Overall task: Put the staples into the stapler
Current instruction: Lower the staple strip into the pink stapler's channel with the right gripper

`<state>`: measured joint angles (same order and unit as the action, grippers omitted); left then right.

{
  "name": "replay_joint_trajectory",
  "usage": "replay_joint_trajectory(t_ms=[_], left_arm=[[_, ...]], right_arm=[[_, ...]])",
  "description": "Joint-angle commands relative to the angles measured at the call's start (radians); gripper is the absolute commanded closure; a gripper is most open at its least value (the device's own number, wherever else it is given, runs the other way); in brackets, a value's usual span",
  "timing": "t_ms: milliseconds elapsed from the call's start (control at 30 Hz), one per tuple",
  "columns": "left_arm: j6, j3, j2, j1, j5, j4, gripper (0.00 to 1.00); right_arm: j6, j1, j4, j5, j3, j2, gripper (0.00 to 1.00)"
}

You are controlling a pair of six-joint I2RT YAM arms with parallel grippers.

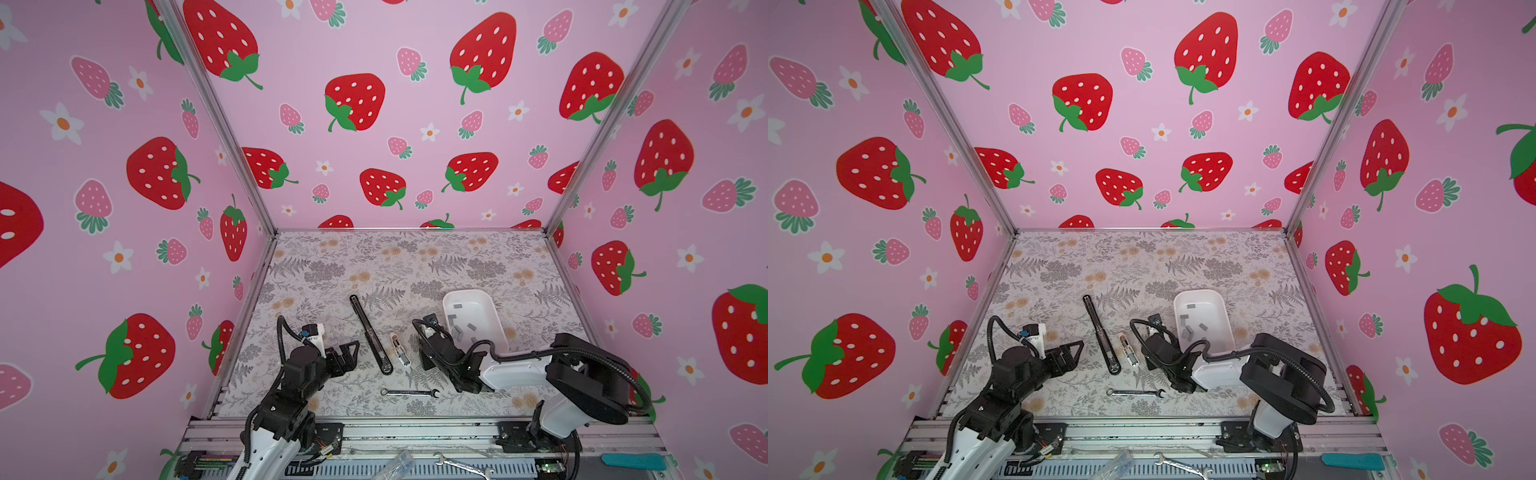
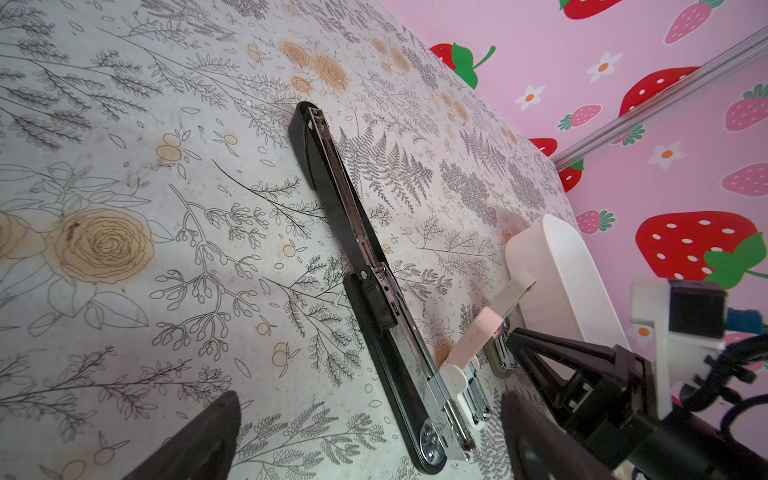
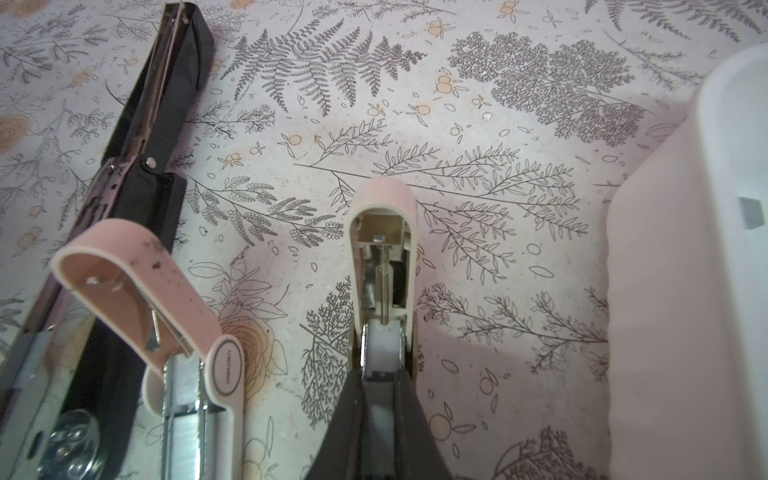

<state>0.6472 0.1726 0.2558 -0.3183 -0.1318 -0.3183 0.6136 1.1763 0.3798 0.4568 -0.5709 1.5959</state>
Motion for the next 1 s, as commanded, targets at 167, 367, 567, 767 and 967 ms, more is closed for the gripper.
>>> replay_joint_trajectory(t_ms=[167,367,567,767,967], left_arm=[[-0.006,0.005,-0.001,-0.003,0.0,0.016,0.01],[-0.004,0.006,-0.002,-0.004,0.0,0.016,0.01],[-0.006,0.004,0.001,-0.005,0.0,0.018,0.01],[-0.005,0.005,0.004,-0.004,0.001,0.019,0.01],[-0.006,0.006,0.005,-0.006,0.001,0.021,0.01]], right_arm=[[0.043,0.006,0.005,0.023,0.02,0.018,0.93],[0.053,0.007,0.005,0.013,0.028,0.013,0.93],[0.057,0.006,-0.007,0.01,0.031,0.001,0.81],[0.043,0.006,-0.032,0.021,0.018,-0.041,0.73],[0.029,0.006,-0.043,0.032,0.015,-0.076,0.71]])
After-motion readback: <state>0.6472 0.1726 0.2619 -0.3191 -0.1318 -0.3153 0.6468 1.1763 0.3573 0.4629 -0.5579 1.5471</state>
